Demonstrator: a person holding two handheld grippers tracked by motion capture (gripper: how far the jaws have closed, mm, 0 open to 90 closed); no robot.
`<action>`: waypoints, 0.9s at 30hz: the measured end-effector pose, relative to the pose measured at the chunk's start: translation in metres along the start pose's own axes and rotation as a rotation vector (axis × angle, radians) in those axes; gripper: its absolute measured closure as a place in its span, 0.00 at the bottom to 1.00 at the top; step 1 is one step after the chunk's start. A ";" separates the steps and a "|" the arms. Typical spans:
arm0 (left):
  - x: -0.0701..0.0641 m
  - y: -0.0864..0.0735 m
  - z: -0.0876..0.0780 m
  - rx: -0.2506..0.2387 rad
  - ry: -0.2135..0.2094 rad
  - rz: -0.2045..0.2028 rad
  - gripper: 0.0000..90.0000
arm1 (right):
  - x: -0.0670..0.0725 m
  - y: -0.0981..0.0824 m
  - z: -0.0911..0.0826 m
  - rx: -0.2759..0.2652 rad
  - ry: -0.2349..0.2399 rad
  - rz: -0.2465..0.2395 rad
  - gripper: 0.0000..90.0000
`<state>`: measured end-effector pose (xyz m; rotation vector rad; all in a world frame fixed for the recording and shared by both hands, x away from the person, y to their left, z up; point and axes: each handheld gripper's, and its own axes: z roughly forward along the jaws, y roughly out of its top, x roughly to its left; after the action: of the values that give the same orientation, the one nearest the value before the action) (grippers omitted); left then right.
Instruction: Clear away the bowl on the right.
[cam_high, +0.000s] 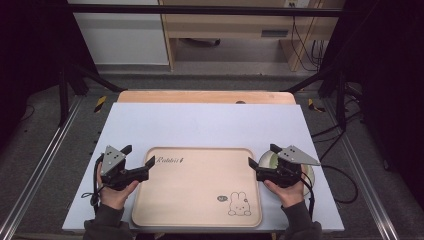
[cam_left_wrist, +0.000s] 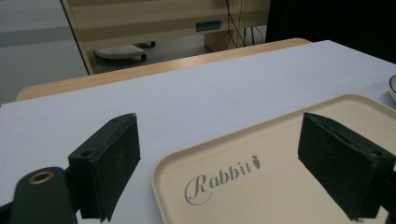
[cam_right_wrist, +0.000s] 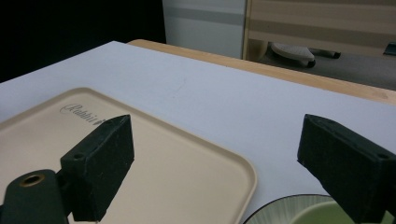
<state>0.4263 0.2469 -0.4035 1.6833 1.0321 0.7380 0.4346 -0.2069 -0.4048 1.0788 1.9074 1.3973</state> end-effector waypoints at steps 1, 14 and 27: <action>0.001 0.000 0.000 0.002 -0.001 -0.002 0.14 | 0.000 0.000 0.000 0.001 0.000 0.001 0.12; 0.002 -0.001 0.000 0.005 -0.002 -0.011 0.14 | 0.000 0.000 -0.001 0.013 -0.007 -0.004 0.12; 0.007 -0.004 0.001 0.012 0.011 -0.019 0.14 | -0.008 0.001 -0.005 0.022 -0.031 0.007 0.13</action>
<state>0.4291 0.2531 -0.4077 1.6794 1.0613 0.7308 0.4347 -0.2160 -0.4022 1.1126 1.9031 1.3587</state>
